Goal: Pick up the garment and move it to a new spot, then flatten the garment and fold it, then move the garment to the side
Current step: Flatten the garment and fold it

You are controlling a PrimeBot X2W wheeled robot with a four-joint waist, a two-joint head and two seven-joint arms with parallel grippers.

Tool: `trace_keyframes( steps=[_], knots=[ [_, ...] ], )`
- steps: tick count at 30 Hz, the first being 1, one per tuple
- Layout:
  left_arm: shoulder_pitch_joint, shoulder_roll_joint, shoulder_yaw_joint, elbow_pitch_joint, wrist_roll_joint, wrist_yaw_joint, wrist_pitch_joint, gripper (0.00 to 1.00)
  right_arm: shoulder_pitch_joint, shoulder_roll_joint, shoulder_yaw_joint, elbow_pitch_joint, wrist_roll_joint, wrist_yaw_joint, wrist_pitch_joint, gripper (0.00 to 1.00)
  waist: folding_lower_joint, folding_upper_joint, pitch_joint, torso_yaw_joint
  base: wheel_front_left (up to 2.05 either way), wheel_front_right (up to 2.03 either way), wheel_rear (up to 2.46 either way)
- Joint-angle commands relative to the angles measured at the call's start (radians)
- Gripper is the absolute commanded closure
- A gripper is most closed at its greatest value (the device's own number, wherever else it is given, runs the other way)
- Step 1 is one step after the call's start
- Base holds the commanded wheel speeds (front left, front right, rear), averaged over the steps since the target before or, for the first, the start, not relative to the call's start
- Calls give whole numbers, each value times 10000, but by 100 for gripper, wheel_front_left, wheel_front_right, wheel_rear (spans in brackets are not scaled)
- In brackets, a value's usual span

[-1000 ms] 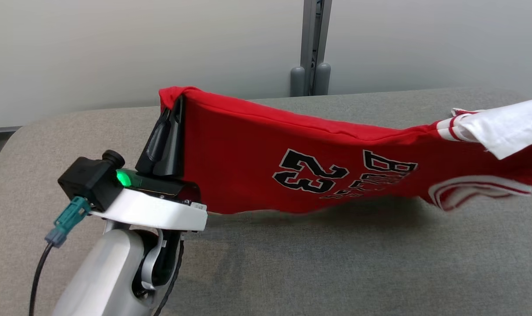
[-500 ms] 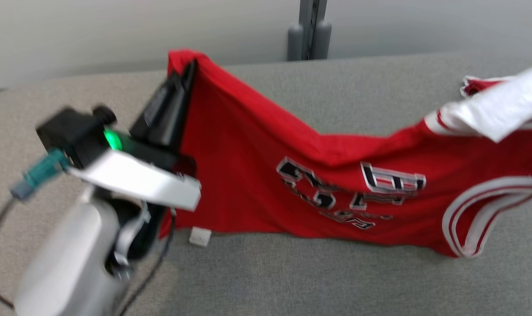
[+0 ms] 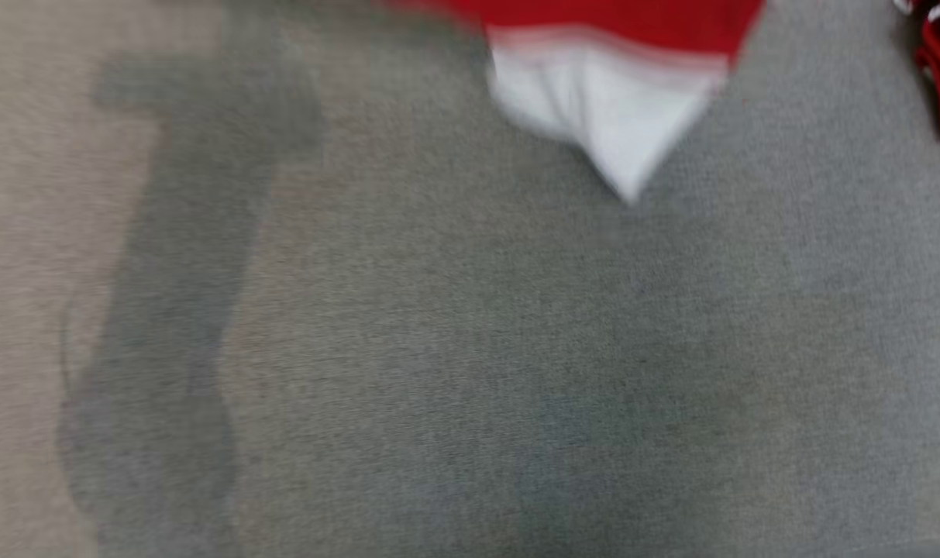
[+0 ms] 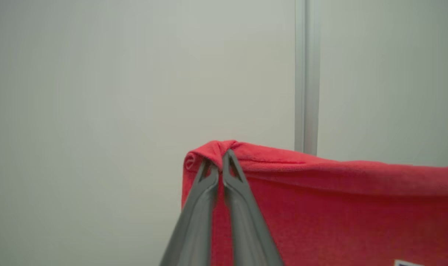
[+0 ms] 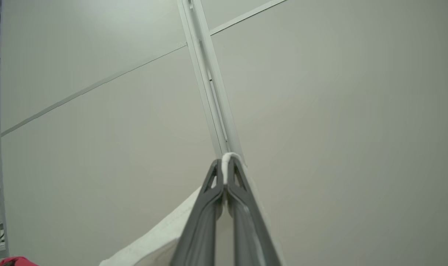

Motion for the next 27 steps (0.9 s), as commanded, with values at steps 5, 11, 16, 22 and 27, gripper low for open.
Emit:
trace_keyframes(
  steps=[5, 11, 16, 22, 27],
  knots=[
    [-2675, -70, -119, 2248, 722, -247, -1191, 100, -2695, 287, 175, 2211, -283, 2, -1587, 100, 0, 0, 1198, -1312, 0, 0, 0],
    [-3671, 190, -296, 4164, 1070, -657, -2191, 100, -2991, 341, 1811, 3277, 872, 4, -2337, 100, 0, 0, 1889, -1783, 0, 0, 0],
    [-3269, 426, -314, 5525, 1053, -782, -2759, 100, -2180, 321, 3312, 3384, 1759, 4, -2638, 100, 0, 0, 2511, -1943, 0, 0, 0],
    [-2730, 525, -267, 6306, 858, -1188, -3344, 100, -1023, 307, 4306, 2793, 2259, 4, -2793, 100, 0, 0, 2736, -1946, 0, 0, 0],
    [-2383, 471, -273, 6473, 703, -1528, -3520, 100, -238, 137, 4607, 2177, 2385, 2, -2813, 100, 0, 0, 2612, -1821, 0, 0, 0]
  ],
)
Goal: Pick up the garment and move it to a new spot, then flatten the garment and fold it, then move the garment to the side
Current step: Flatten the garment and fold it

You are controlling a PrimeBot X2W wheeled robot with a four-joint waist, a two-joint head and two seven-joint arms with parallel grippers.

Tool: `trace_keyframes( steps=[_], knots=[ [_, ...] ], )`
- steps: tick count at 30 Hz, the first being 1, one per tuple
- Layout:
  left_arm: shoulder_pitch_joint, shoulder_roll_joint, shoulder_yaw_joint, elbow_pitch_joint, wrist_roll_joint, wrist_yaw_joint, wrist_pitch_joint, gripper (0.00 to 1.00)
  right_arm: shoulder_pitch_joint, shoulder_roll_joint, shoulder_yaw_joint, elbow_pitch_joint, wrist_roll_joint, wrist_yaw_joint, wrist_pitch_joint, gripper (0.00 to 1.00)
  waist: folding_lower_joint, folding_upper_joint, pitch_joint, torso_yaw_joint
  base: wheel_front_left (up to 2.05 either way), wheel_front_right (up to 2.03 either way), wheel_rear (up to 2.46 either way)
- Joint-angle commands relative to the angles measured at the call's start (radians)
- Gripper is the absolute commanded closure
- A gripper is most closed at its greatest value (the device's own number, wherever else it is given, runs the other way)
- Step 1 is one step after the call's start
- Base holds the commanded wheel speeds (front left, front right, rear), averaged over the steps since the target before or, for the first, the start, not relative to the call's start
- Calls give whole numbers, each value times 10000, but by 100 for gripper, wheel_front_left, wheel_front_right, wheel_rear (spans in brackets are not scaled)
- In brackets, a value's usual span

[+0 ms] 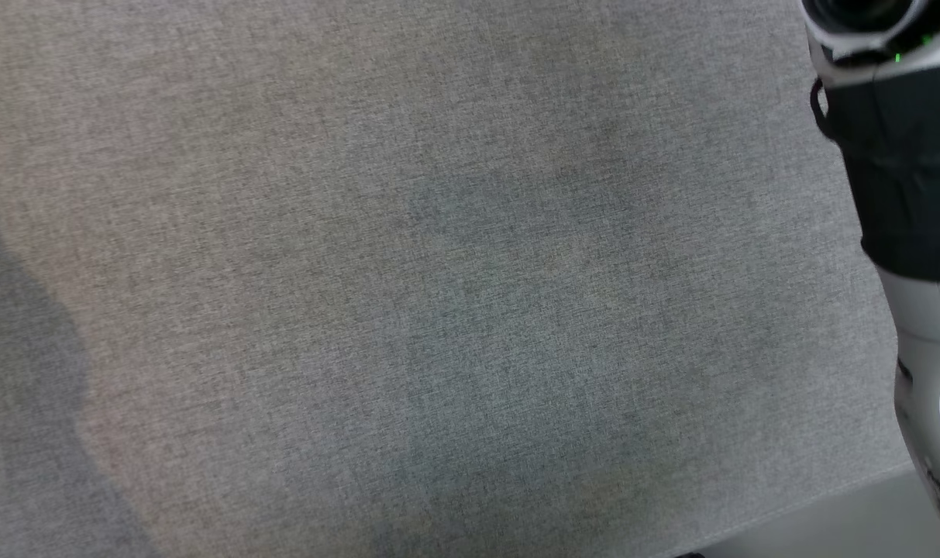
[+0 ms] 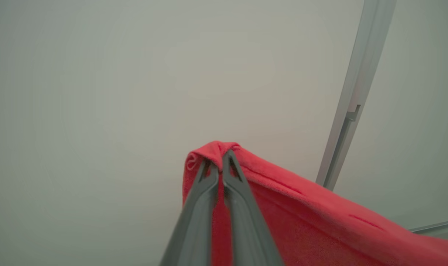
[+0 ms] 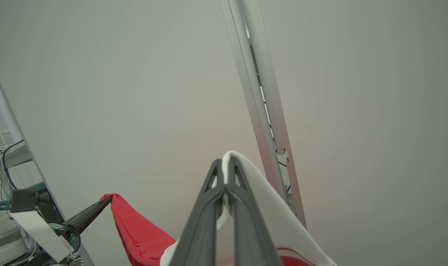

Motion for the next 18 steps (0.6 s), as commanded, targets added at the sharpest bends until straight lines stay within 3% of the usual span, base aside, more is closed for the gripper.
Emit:
trace_keyframes(
  steps=[1, 11, 18],
  knots=[
    [230, 13, -17, 30, -36, -126, -47, 100, 280, -167, 4, -175, 81, 0, -65, 100, -1, 0, -97, 90, 0, 0, 0],
    [2307, 5, -140, -309, -1034, -673, -171, 100, 3204, -1193, -31, -1976, 529, 2, -65, 100, -1, 0, -1223, 755, 0, 0, 0],
    [5353, 120, -883, -2163, -2340, -677, -198, 100, 6270, -1563, -968, -2820, 901, 2, -64, 100, -1, 0, -2570, 1424, 0, 0, 0]
  ],
)
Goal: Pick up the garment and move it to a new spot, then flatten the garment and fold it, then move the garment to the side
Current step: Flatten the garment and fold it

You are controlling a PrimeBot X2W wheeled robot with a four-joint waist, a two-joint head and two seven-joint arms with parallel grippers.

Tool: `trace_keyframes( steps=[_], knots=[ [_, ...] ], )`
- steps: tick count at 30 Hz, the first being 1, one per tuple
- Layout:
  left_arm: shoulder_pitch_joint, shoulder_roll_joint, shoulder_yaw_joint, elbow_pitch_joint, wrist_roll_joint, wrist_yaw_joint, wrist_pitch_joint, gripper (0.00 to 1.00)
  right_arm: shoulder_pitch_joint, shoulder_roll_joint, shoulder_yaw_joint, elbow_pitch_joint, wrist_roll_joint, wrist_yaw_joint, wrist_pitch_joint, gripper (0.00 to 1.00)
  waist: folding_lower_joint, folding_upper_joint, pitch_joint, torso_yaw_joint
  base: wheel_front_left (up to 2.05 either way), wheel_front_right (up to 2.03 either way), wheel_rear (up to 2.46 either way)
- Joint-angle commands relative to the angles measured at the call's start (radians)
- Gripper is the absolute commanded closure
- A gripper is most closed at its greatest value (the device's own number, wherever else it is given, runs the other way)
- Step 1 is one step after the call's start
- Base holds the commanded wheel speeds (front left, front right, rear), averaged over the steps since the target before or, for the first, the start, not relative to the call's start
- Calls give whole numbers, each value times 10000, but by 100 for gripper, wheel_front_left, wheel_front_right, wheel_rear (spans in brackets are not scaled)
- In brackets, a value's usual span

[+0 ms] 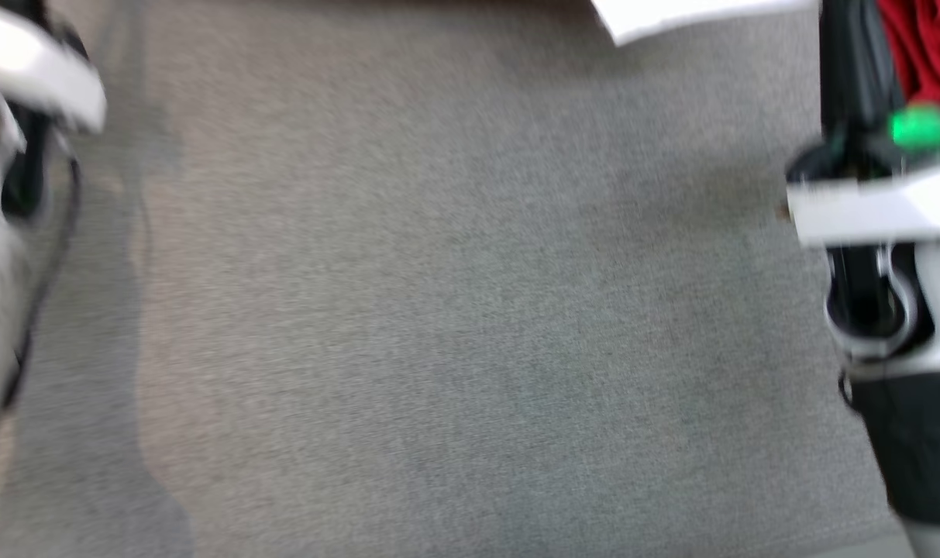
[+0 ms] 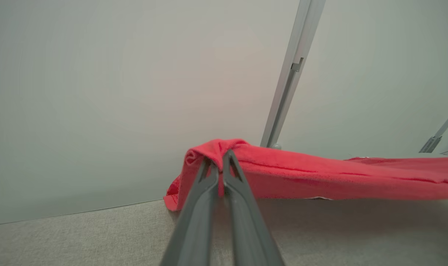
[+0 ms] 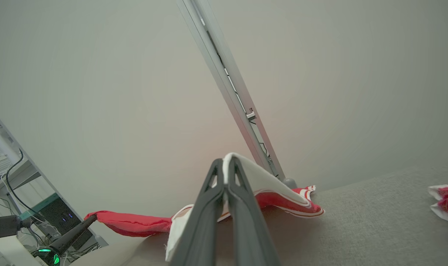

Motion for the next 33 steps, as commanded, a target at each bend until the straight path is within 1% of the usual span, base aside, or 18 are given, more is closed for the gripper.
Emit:
trace_keyframes(
  steps=[1, 6, 9, 13, 17, 21, 23, 24, 26, 33],
  knots=[
    [610, 124, -2, -326, -244, -21, -69, 100, 546, -61, -259, -149, 72, 4, -49, 100, 0, 0, -778, 500, 0, 0, 0],
    [2992, 77, 180, -1505, -771, -14, -84, 100, 2632, 72, -964, -514, 264, 4, -41, 100, 0, 0, -1673, 834, 0, 0, 0],
    [4256, -194, 380, -2216, -839, 96, -88, 100, 3730, 112, -1318, -770, 357, 4, 9, 100, 0, 0, -2082, 1045, 0, 0, 0],
    [5734, -572, 686, -3211, -573, 295, -89, 100, 5059, 243, -1740, -1248, 397, 4, 155, 100, 0, 0, -2574, 1276, 0, 0, 0],
    [7197, -954, 1097, -4092, -312, 478, -83, 100, 6208, 453, -1859, -1738, 302, 4, 465, 100, 0, 0, -3038, 1273, 0, 0, 0],
    [8594, -1209, 1394, -4787, 130, 679, -84, 100, 7281, 764, -2046, -2121, 307, 4, 676, 100, 0, 0, -3440, 1280, 0, 0, 0],
    [9208, -1366, 1608, -5102, 287, 774, -83, 100, 7772, 908, -2181, -2290, 305, 4, 775, 100, 0, 0, -3598, 1287, 0, 0, 0],
    [9208, -1366, 1608, -5102, 287, 774, -83, 100, 7772, 908, -2181, -2290, 305, 4, 775, 100, 0, 0, -3598, 1287, 0, 0, 0],
    [9774, -1567, 1815, -5415, 384, 861, -84, 100, 8215, 1022, -2301, -2396, 278, 4, 878, 100, 0, 0, -3747, 1295, 0, 0, 0],
    [11280, -2033, 2110, -6110, 788, 899, -83, 100, 9497, 1329, -2572, -2797, 387, 4, 1320, 100, 0, 0, -4068, 1380, 0, 0, 0]
  ],
)
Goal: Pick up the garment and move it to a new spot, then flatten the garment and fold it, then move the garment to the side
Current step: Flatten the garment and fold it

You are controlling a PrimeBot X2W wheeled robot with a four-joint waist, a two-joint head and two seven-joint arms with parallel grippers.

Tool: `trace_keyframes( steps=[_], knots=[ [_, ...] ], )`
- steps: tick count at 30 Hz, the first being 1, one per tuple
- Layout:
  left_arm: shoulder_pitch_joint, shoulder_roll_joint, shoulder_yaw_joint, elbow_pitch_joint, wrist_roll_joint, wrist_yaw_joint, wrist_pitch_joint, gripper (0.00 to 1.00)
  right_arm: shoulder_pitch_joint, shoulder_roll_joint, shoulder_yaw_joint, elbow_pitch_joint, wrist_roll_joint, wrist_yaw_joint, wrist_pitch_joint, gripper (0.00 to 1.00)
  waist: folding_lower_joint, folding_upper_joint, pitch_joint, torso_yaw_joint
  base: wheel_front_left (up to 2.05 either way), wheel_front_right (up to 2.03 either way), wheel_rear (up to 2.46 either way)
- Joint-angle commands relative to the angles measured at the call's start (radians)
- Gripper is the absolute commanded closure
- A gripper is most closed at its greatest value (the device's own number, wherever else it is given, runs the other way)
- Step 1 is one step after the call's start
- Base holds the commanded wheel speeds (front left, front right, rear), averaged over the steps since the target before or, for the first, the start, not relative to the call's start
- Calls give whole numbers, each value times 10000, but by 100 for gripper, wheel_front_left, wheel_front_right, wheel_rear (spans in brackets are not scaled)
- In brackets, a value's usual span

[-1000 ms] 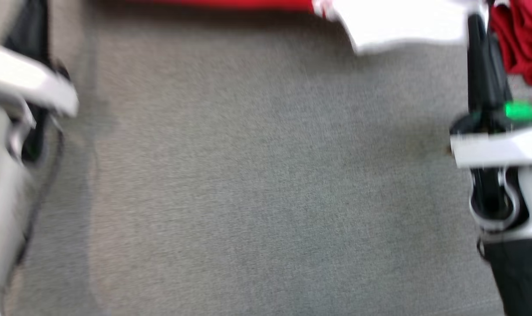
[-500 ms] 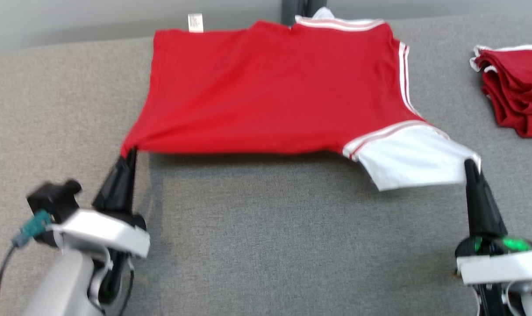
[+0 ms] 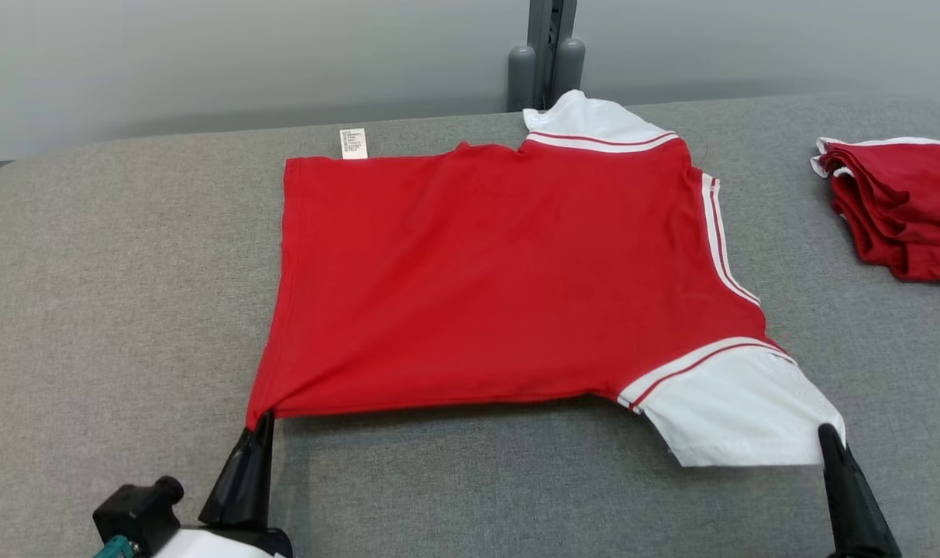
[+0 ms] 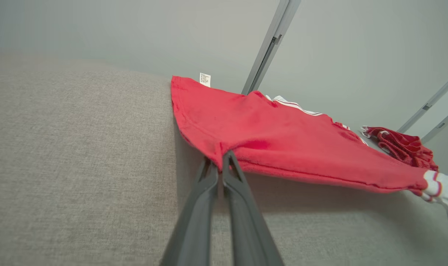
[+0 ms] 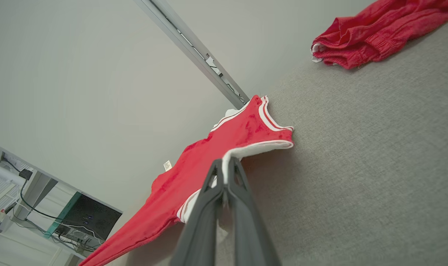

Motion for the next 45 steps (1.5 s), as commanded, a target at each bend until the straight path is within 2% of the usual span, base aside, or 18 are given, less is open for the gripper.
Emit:
trace_keyframes(
  steps=[1, 6, 12, 21, 29, 35, 45],
  knots=[
    [137, 10, 59, -70, 126, 8, -43, 100, 167, -10, -35, -84, 48, 4, 80, 100, 0, 0, -34, 9, 0, 0, 0],
    [748, 68, 139, -355, 166, 40, -42, 100, 730, 77, -184, -285, 19, 4, 301, 100, 0, 0, -107, -48, 0, 0, 0],
    [962, 7, -32, -512, 111, 88, 56, 100, 599, 140, -277, -311, -22, 4, 488, 100, 0, 0, -184, -67, 0, 0, 0],
    [327, -445, -160, 160, -351, -96, 178, 100, -89, 168, -237, 736, 195, 4, 447, 100, 0, 0, -450, 60, 0, 0, 0],
    [-621, -822, -214, 1339, -784, -277, 223, 100, -1042, 171, -158, 2124, 119, 4, 263, 100, 0, 0, -855, 162, 0, 0, 0],
    [-1649, -996, -283, 2400, -874, -338, 270, 100, -2049, 123, -135, 3035, 118, 4, 81, 100, 0, 0, -767, 169, 0, 0, 0],
    [-4234, -1074, -405, 4890, -667, -341, 443, 100, -4982, 18, 73, 5174, 83, 4, -448, 100, 0, 0, 316, -12, 0, 0, 0]
  ],
)
